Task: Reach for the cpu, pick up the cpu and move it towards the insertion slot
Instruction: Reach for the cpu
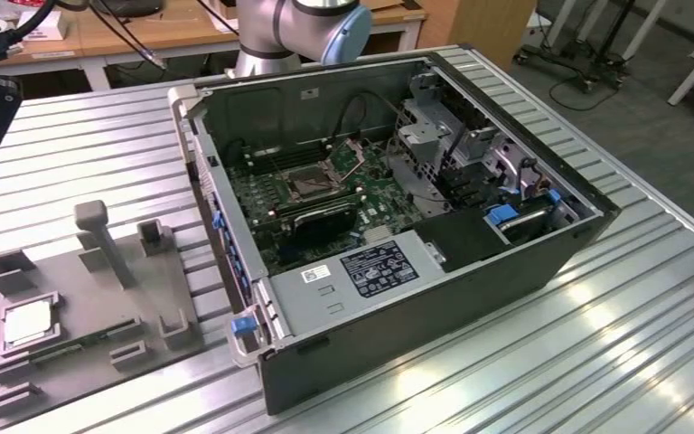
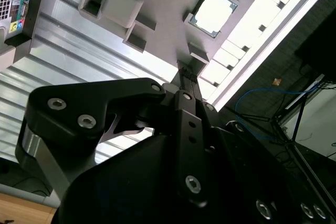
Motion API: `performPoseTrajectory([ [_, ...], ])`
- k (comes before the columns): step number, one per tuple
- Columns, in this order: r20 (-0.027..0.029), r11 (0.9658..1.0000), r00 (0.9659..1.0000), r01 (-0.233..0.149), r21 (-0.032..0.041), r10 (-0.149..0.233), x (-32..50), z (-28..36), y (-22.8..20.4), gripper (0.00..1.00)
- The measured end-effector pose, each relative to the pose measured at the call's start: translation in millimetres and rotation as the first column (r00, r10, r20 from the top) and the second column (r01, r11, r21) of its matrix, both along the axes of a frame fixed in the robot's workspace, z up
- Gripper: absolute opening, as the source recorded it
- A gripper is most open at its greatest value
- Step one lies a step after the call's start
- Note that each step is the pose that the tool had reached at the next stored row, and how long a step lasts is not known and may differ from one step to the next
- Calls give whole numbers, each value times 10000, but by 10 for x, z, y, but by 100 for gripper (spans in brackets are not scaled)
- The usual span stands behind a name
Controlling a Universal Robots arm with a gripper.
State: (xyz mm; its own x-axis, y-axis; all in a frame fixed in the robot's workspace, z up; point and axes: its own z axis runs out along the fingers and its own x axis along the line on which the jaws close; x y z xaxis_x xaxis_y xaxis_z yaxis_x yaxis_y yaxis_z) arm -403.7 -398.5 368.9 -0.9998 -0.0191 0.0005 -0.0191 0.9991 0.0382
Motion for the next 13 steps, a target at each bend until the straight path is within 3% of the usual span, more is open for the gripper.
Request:
performPoseTrajectory([
  [13,0,10000,10000,0,0,0,-32,-2,0,10],
])
